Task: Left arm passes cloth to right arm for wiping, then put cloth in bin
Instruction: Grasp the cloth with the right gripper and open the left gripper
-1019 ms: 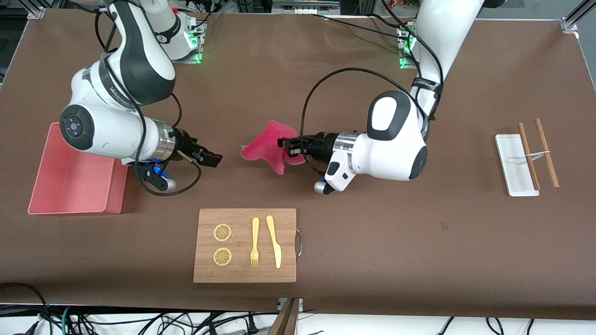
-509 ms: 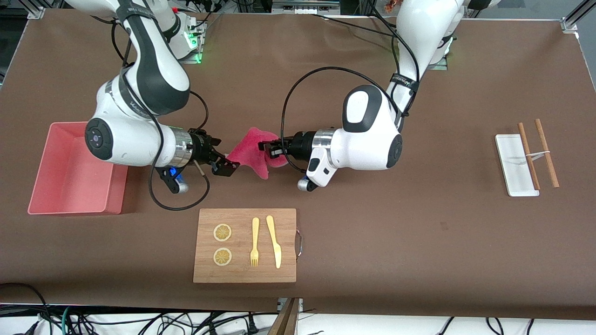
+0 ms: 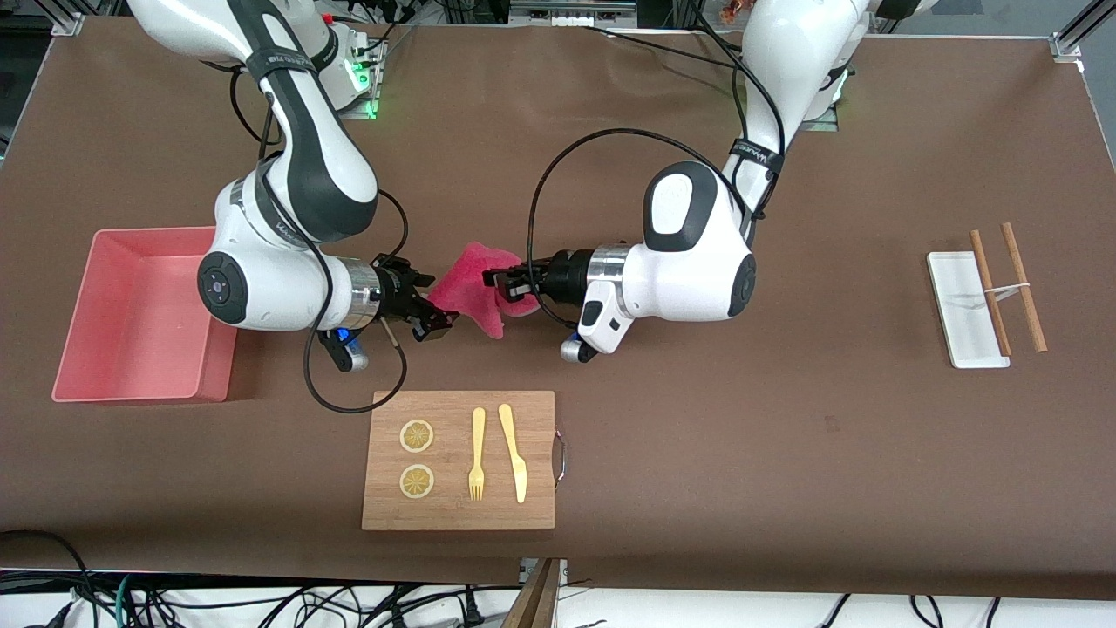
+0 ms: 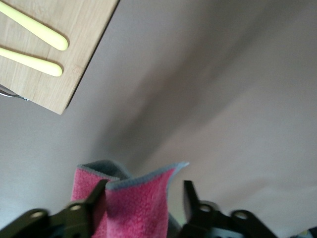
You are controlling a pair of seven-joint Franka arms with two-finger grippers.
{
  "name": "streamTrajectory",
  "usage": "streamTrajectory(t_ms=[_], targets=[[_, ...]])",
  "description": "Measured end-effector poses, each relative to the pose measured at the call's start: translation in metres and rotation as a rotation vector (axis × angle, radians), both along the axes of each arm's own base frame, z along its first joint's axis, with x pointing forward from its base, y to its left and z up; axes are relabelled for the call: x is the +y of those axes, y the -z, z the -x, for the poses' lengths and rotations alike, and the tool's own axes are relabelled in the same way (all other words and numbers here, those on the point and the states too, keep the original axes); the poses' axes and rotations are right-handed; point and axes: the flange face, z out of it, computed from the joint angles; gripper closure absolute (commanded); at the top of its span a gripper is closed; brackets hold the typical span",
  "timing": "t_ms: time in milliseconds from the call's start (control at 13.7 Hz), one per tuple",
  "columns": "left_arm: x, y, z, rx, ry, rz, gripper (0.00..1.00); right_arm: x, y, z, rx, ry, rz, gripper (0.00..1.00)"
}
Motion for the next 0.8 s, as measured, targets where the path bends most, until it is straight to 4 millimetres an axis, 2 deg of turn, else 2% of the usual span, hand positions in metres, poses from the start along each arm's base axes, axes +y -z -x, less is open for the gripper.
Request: streamTrajectory(t_ms=[509, 582, 655, 728, 801], targets=[[0.0003, 0.0012, -0.0005, 0.0, -0.002, -0.001, 1.0, -0.0004, -0.0041, -0.0022, -0.003, 0.014, -0.008, 1.0], [0.0004, 0.0012, -0.0005, 0.0, -0.002, -0.002, 0.97, -0.0006, -0.0046, -0.0025, -0.004, 0.014, -0.009, 1.0], [0.0004, 0.0014, -0.0005, 0.001, -0.002, -0.002, 0.78, -0.0007, -0.0047, -0.0026, -0.007, 0.01, -0.007, 1.0], [0.0004, 0.0018, -0.0006, 0.001, -0.002, -0.002, 0.72, -0.0009, -0.0045, -0.0025, -0.01, 0.004, -0.004, 1.0], [0.0006, 0.0024, -0.0008, 0.001, -0.003, -0.003, 0.59, -0.0008, -0.0042, -0.0023, -0.014, -0.002, 0.001, 1.0]])
